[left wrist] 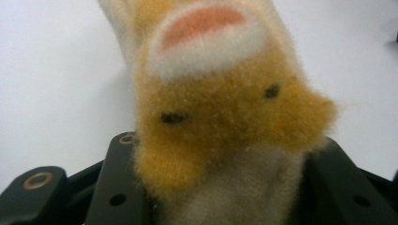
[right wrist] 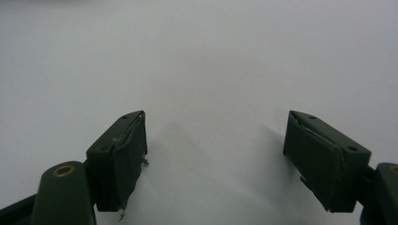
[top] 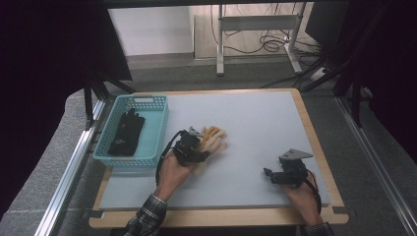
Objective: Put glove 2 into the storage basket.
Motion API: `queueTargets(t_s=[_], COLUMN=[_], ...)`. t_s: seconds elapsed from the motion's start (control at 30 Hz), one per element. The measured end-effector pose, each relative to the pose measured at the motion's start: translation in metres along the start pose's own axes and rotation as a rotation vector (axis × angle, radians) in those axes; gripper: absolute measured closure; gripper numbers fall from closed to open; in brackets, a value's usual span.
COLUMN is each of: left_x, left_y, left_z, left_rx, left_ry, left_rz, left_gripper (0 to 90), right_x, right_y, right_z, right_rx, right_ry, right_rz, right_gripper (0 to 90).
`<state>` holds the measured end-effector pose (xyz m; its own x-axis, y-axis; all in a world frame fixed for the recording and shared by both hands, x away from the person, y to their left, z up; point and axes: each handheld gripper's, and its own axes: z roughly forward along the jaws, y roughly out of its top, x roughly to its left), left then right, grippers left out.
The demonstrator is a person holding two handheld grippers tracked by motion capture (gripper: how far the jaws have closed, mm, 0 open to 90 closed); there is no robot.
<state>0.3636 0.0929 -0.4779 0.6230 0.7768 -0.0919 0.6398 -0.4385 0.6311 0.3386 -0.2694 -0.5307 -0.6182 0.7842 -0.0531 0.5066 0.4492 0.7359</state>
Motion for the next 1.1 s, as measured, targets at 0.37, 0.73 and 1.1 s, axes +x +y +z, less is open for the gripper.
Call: queueTargets(t_s=[0.37, 0.73, 1.1], left_x=[0.017, 0.039, 0.064], left_y=[0.008, 0.012, 0.012], left_z=[-0.018, -0.037, -0.053], left_rx=[-0.007, -0.011, -0.023], left_ry=[0.043, 0.078, 0.117], left_rz=[-0.011, -0.046, -0.099], left_gripper=[54.6, 54.5, 54.3], right_x=[0.000, 0.000, 0.000], right_y=[0.000, 0.000, 0.000], right_z=[0.000, 0.000, 0.000], right_rx=[-0.001, -0.001, -0.001], right_ry=[0.000, 0.000, 0.001], right_rz=[-0.002, -0.001, -0.001], right_gripper=[21.4, 21.4, 21.4])
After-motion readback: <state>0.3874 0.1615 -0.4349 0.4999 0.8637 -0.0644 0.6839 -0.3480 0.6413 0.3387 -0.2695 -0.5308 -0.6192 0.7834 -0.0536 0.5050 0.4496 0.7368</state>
